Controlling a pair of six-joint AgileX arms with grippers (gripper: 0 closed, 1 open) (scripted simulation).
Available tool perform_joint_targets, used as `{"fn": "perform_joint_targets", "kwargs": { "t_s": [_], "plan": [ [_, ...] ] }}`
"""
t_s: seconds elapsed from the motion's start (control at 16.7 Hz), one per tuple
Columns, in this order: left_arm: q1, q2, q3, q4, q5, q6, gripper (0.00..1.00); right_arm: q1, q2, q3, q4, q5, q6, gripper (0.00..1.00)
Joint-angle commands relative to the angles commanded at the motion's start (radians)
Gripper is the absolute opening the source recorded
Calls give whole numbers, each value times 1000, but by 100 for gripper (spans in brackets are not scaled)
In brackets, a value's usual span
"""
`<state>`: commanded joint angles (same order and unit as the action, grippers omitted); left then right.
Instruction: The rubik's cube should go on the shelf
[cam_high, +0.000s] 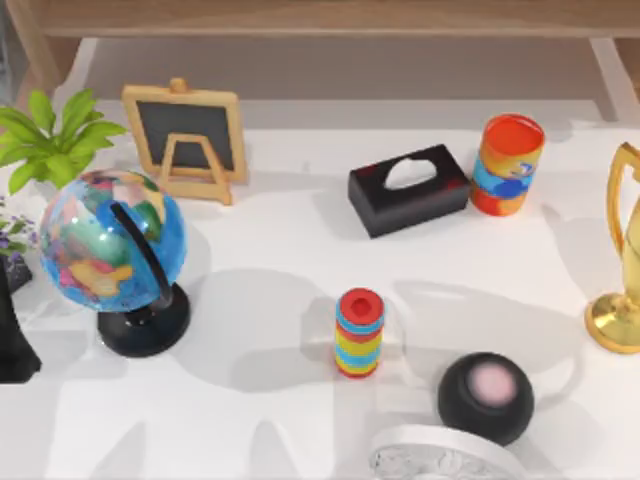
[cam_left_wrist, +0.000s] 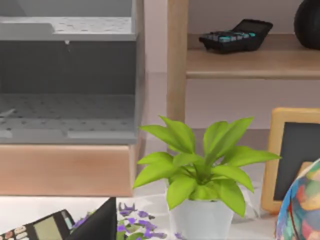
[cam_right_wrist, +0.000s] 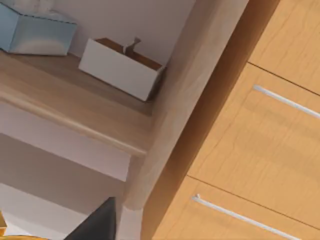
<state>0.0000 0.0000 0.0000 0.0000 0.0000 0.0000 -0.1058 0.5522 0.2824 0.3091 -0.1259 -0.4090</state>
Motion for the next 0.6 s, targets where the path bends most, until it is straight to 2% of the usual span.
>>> {"fn": "perform_joint_targets", "kwargs": {
  "t_s": [0.6],
  "plan": [
    [0, 0, 0, 0, 0, 0, 100, -229, 1090, 517, 568, -180, -719, 100]
  ]
}}
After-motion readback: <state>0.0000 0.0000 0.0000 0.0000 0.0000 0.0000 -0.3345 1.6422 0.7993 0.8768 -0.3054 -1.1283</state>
